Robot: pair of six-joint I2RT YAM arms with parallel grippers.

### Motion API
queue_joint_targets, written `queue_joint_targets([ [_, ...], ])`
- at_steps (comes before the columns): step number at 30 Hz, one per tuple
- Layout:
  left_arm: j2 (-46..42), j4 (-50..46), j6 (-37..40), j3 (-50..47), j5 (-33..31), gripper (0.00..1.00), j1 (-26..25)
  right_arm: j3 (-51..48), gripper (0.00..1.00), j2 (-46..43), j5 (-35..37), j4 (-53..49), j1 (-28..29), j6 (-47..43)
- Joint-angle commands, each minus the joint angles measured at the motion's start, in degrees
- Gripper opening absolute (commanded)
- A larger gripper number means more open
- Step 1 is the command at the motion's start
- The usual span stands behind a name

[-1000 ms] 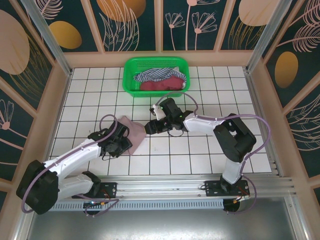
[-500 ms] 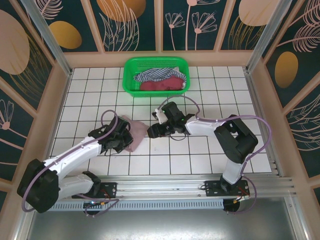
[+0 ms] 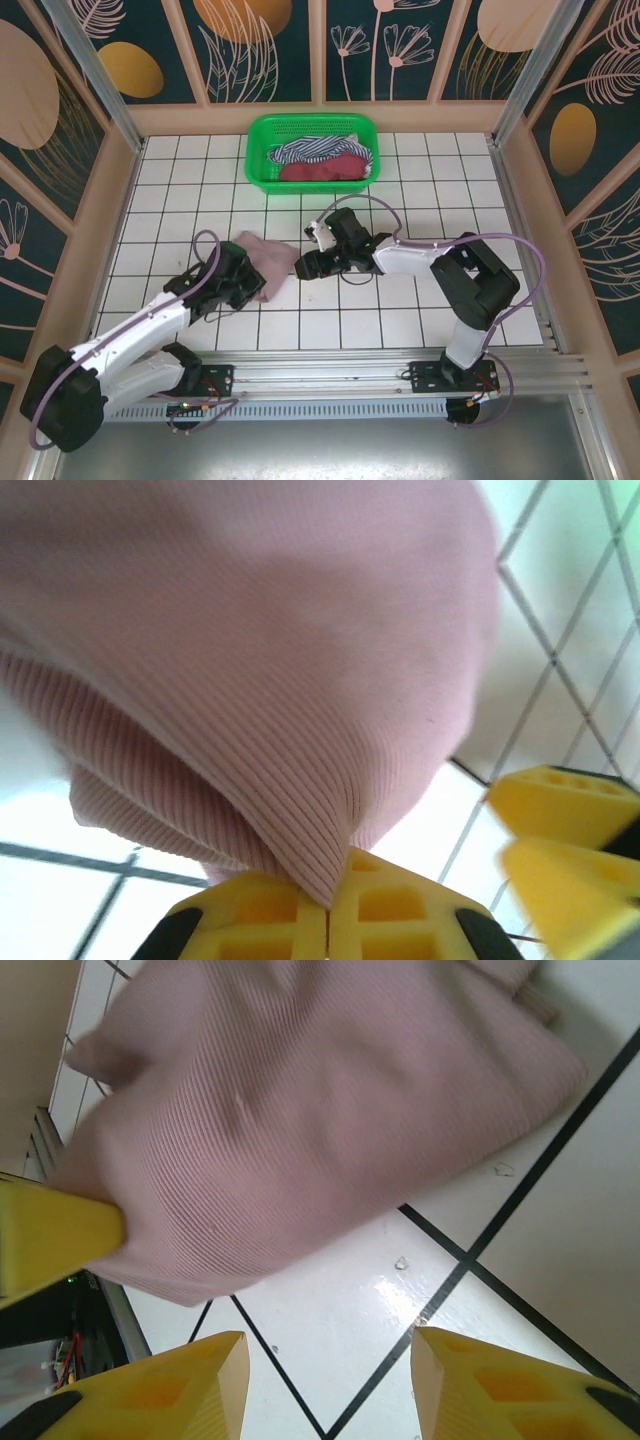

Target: Fold and stack the tank tops

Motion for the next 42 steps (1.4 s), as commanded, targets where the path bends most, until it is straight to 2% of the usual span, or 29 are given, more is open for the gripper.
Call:
queue_joint_targets([
  [1,-1.5,1.7,-2.1,-3.6,-1.5,0.09,0.0,0.2,0.47,-1.7,-1.2,1.7,0.4,0.1],
  [8,-2.3,-5.1,-4.4,-4.7,-6.2,0.23,0.7,1.7,0.47,-1.4,-1.4,0.2,0.4,-1.0],
  [15,0.1,-14.3,-3.4,-0.2,-8.7,0.33,0.7,3.0,0.47,-2.1,-2.0,-1.5,-0.3,-2.2],
  [20,-3.2,-21.9,-3.1,6.0,-10.2,0.42,0.6,3.1,0.47,-3.9,-2.2,-2.7,-1.8,-3.2],
  [23,-4.4,-21.9,-1.4,8.5,-10.8,0.45,0.7,3.0,0.47,-4.9,-2.3,-3.5,-2.8,-3.6],
  [27,0.8,-15.9,2.8,7.6,-9.6,0.49,0.6,2.2,0.49,-7.0,-3.0,-4.1,-4.3,-4.3],
  [34,9.5,-16.2,6.1,8.5,-11.5,0.51,0.8,0.4,0.63,-12.9,-5.3,-4.3,-8.3,-3.2],
  [37,9.8,-16.0,6.3,6.9,-12.0,0.51,0.8,0.4,0.64,-14.0,-5.0,-5.9,-9.4,-4.0],
  [42,9.0,-10.4,5.6,2.4,-11.4,0.51,1.3,-0.3,0.65,-15.0,-4.9,-7.4,-11.3,-5.0],
])
